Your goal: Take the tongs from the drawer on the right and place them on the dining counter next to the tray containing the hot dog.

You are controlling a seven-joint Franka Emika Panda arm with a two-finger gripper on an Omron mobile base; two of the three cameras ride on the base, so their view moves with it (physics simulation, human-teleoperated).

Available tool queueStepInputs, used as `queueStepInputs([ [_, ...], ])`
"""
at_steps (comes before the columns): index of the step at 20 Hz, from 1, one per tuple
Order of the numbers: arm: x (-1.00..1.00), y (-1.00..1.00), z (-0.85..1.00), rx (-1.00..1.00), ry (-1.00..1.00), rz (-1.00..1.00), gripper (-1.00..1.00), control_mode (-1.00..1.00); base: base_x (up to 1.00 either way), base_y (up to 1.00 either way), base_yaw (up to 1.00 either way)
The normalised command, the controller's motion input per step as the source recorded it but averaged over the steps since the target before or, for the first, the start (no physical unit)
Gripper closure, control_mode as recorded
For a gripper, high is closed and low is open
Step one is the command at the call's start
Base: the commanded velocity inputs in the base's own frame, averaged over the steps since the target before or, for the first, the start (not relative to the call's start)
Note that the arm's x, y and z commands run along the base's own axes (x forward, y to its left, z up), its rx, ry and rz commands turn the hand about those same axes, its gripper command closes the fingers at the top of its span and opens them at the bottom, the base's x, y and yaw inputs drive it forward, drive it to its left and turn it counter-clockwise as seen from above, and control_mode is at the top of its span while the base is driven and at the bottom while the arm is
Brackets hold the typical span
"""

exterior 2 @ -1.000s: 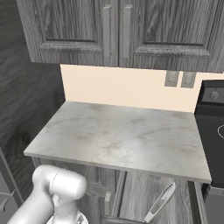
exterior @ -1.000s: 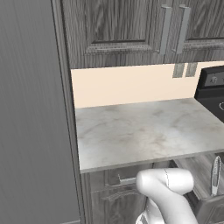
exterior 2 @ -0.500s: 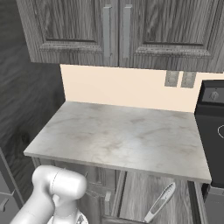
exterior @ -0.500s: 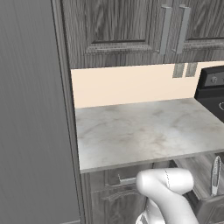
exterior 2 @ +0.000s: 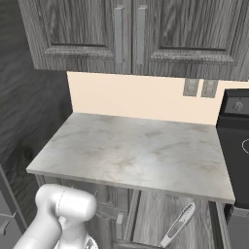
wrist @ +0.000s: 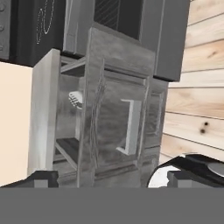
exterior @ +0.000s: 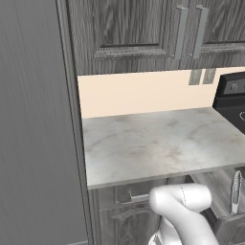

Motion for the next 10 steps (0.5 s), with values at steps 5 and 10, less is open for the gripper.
queueStepInputs([
  [5, 0.00, 0.00, 0.21, 0.00, 0.16, 0.00, -1.00, -1.00, 0.00, 0.00, 0.00],
  [10, 0.00, 0.00, 0.15, 0.00, 0.13, 0.00, -1.00, -1.00, 0.00, 0.00, 0.00],
])
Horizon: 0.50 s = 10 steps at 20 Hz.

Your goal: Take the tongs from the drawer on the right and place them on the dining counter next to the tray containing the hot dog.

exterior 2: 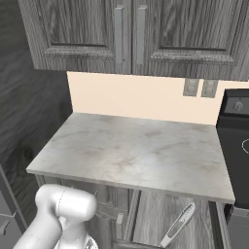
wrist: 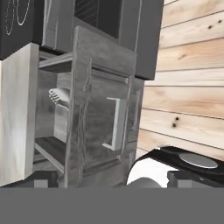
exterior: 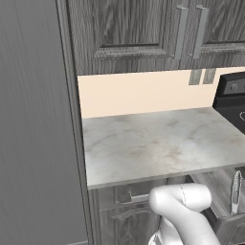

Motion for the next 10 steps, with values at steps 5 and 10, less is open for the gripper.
queueStepInputs([
  [5, 0.00, 0.00, 0.11, 0.00, 0.11, 0.00, -1.00, -1.00, 0.00, 0.00, 0.00],
  [10, 0.00, 0.00, 0.10, 0.00, 0.11, 0.00, -1.00, -1.00, 0.00, 0.00, 0.00],
])
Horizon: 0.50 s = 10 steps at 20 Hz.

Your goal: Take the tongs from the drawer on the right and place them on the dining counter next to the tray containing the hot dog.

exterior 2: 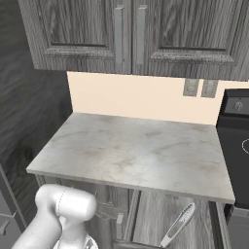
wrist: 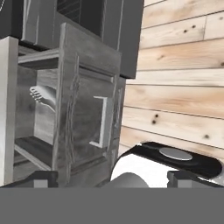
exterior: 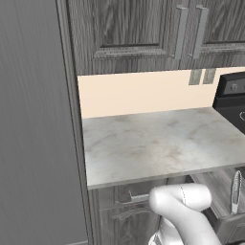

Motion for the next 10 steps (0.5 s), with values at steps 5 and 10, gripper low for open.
queueStepInputs([
  [5, 0.00, 0.00, 0.12, 0.00, 0.13, 0.00, -1.00, -1.00, 0.00, 0.00, 0.00],
  [10, 0.00, 0.00, 0.15, 0.00, 0.14, 0.00, -1.00, -1.00, 0.00, 0.00, 0.00],
])
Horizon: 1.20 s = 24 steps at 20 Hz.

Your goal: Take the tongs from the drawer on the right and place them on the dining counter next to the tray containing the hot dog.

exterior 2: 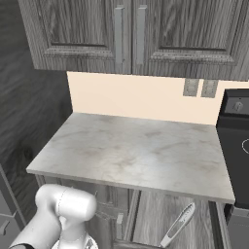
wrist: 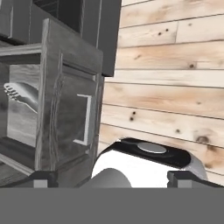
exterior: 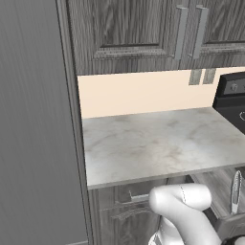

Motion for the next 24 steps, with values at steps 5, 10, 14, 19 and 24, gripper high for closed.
queueStepInputs([
  [5, 0.00, 0.00, 0.17, 0.00, 0.13, 0.00, -1.00, -1.00, 0.00, 0.00, 0.00],
  [10, 0.03, 0.00, 0.17, 0.00, 0.11, 0.00, -1.00, -1.00, 0.00, 0.00, 0.00],
  [14, 0.00, 0.00, 0.25, 0.00, 0.12, 0.00, -1.00, -1.00, 0.00, 0.00, 0.00],
  [19, 0.00, 0.00, 0.31, 0.00, 0.13, 0.00, -1.00, -1.00, 0.00, 0.00, 0.00],
  [24, 0.05, 0.00, 0.24, 0.00, 0.11, 0.00, -1.00, -1.00, 0.00, 0.00, 0.00],
])
